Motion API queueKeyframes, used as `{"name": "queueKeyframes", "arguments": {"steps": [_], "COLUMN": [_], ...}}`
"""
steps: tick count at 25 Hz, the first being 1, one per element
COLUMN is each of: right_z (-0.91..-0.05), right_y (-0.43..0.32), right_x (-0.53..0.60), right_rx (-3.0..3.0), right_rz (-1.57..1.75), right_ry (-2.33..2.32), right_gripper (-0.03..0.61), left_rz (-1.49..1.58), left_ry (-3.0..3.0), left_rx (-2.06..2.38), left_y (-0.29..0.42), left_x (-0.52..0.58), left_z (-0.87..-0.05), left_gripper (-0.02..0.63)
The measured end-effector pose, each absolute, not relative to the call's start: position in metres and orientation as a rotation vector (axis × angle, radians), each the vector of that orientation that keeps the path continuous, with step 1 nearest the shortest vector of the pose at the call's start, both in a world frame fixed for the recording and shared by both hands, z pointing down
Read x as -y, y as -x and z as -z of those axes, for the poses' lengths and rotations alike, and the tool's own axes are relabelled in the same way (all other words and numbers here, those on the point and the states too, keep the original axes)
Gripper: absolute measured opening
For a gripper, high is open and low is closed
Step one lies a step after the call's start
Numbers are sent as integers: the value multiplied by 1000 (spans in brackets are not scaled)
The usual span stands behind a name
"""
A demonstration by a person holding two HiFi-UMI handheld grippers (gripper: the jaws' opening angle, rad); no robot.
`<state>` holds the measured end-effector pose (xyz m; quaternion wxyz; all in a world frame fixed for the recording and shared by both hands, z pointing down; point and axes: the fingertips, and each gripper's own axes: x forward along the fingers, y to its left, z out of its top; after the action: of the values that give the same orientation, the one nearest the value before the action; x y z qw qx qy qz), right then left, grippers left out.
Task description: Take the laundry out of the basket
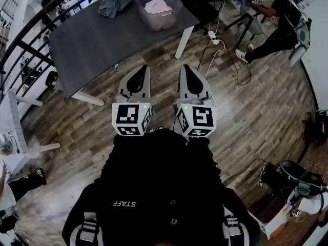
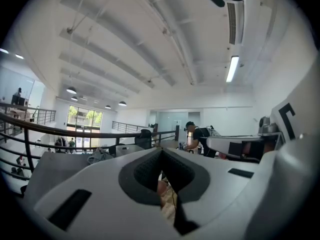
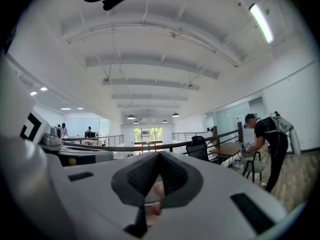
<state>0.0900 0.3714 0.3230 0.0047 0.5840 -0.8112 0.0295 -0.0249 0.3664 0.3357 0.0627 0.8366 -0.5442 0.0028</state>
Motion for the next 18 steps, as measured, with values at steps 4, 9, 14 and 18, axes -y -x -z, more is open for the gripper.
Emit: {"name": "queueKeyframes", "arguments": {"steps": [4, 9, 14, 18], "right_z": [-327, -330, -343, -349], "right_y": [-98, -110, -116, -121], "right_x": [-365, -358, -351, -342], "right_rx": [2576, 2593, 2588, 2584], "right_rz": [-122, -127, -160, -183], "right_ry": [-1821, -1811, -1783, -1774], "right_gripper": [14, 14, 14, 14], "left_rz": [-23, -16, -17, -14], "left_ry": [-2514, -2503, -2474, -2464], "left_rx": [1639, 1634, 1638, 1637], "left_y": [17, 5, -1, -6], "left_x": [-360, -353, -344, -333], "left_z": [-341, -346, -356, -360], "left_gripper": [-3, -3, -3, -3]}}
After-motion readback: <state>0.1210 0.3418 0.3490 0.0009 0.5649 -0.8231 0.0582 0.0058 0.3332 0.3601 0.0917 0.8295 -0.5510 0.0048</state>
